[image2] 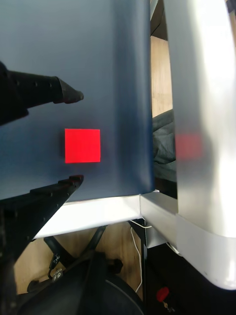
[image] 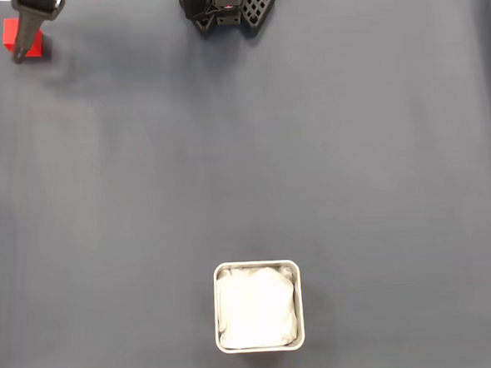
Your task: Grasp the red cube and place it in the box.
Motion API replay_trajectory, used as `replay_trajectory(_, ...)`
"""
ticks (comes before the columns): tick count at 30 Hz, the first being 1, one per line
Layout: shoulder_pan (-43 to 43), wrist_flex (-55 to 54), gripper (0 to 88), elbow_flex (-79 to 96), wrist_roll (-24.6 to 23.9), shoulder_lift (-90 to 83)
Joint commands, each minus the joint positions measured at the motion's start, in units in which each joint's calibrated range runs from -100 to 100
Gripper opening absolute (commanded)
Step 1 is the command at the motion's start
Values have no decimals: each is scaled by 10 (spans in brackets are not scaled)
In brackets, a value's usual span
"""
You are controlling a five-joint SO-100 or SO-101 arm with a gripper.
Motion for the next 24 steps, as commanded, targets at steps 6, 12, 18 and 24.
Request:
replay_trajectory(6, -4, -14, 350, -40, -5, 46)
replay_trajectory(12, -6, -16, 351, -57, -6, 72)
replay_trajectory(18, -7, -26, 351, -69, -8, 92)
replay_trajectory(24, -10, -26, 351, -82, -12, 99)
